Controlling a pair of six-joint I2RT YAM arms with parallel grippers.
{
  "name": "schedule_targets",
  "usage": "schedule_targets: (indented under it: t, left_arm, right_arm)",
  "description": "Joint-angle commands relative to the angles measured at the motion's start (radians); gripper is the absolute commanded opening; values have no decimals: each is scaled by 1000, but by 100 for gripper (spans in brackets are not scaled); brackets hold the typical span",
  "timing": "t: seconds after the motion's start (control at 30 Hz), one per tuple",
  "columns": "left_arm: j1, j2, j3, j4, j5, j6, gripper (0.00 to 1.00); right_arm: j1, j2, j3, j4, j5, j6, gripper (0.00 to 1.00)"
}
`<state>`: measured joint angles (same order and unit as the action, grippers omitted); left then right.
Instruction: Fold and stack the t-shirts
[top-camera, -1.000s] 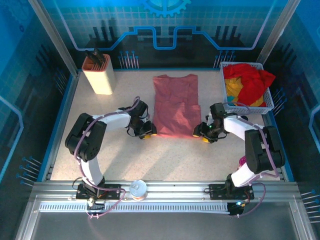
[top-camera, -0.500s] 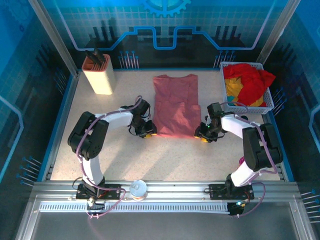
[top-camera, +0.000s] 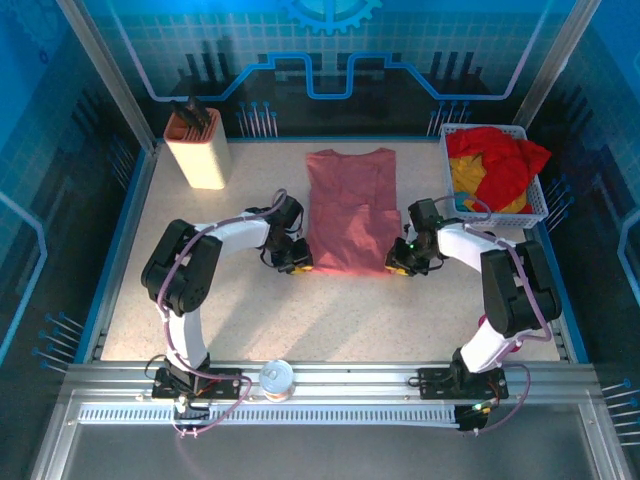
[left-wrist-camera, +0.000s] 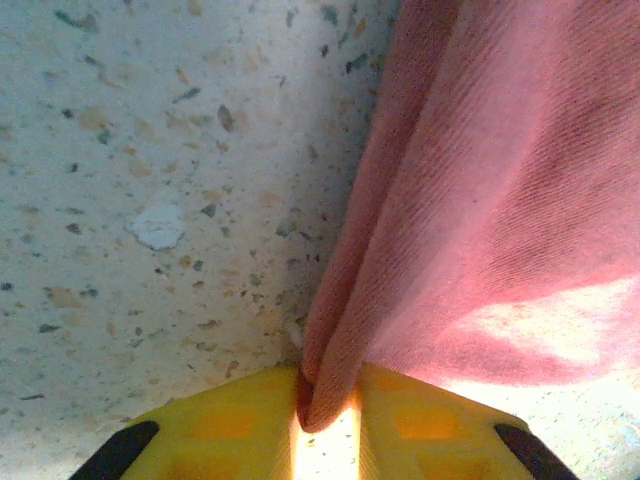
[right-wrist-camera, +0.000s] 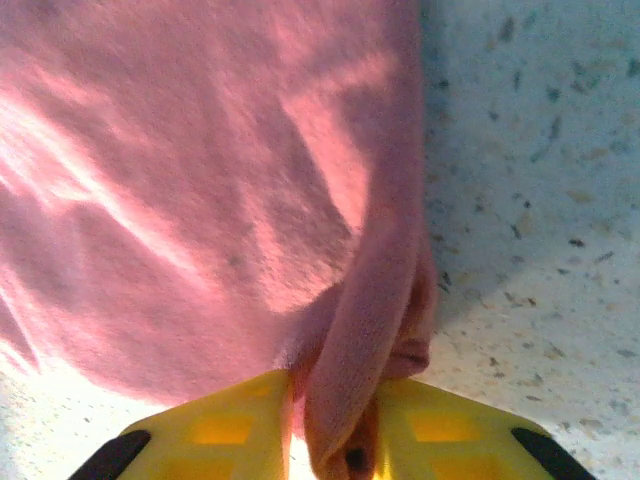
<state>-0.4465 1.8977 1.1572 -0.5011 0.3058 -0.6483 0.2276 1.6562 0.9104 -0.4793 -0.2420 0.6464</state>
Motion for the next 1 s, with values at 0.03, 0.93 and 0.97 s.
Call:
schedule_targets:
  t: [0.03,0.93,0.97]
  left_arm:
    - [-8,42,32,86,-30,-1,20]
    - [-88,-195,-224,100,-10,-36,0]
    - [-102,-215,-245,98,-15,-49,0]
  right_arm:
    - [11,18,32,5,8,-14,24]
    - [4,-208,-161,-89,-1,-34,0]
    - [7,-233,-173,-99,-1,-31,0]
